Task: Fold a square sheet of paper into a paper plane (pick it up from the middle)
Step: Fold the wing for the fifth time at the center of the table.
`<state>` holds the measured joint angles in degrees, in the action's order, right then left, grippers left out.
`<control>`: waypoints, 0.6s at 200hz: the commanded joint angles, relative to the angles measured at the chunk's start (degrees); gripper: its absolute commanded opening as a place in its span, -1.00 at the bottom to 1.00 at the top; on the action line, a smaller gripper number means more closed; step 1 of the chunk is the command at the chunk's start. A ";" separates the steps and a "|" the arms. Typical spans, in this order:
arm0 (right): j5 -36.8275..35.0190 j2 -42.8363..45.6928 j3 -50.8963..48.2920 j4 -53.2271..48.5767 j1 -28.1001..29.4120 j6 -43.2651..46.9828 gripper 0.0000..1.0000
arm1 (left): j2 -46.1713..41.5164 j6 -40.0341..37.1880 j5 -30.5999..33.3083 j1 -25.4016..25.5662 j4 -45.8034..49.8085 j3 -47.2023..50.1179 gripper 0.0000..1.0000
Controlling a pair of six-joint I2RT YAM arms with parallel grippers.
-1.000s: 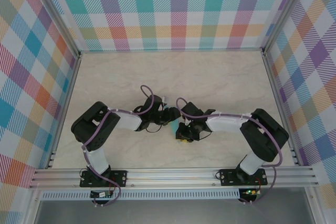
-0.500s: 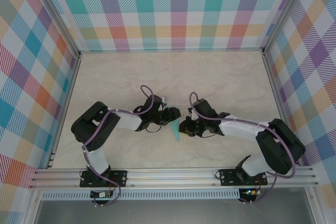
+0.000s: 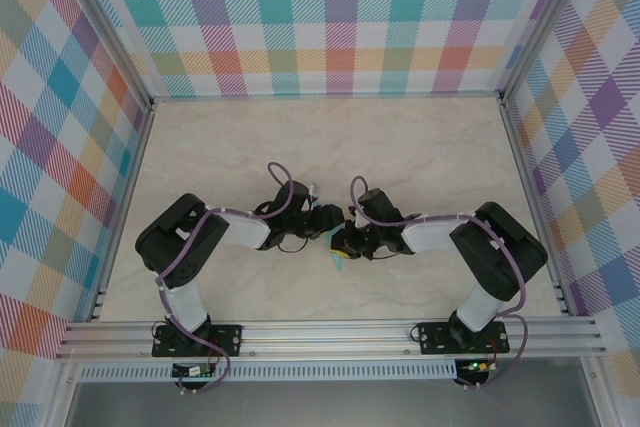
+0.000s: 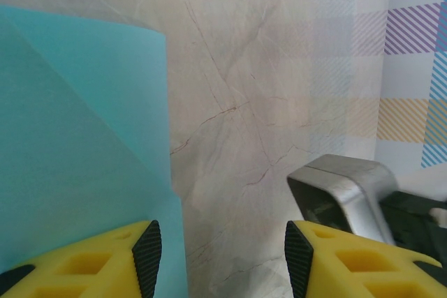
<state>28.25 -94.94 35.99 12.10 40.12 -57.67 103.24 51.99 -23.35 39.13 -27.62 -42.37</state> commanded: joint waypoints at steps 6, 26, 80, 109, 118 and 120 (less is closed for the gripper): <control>2.11 -0.78 -3.47 1.38 0.35 1.08 -0.75 | 2.65 -0.70 2.43 0.22 5.84 0.36 0.05; 1.06 -0.65 -3.70 -3.59 0.88 3.00 -0.73 | 2.82 -0.49 2.70 0.19 5.75 0.52 0.05; -2.11 1.77 -1.35 -12.89 3.62 6.38 -0.71 | 2.67 -0.04 3.10 0.24 5.64 0.97 0.05; -3.96 2.06 0.64 -17.44 4.87 7.38 -0.71 | 2.58 0.12 3.23 0.23 5.87 1.01 0.05; -4.46 1.94 1.17 -18.73 5.50 7.89 -0.72 | 2.58 0.12 3.23 0.16 5.95 0.94 0.05; -4.59 1.92 1.32 -18.99 5.56 8.00 -0.72 | 2.58 0.09 3.23 0.20 5.98 0.94 0.05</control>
<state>24.71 -93.25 36.34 3.25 43.77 -52.23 103.28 52.07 -23.31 39.13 -27.20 -42.59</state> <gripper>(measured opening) 0.143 0.523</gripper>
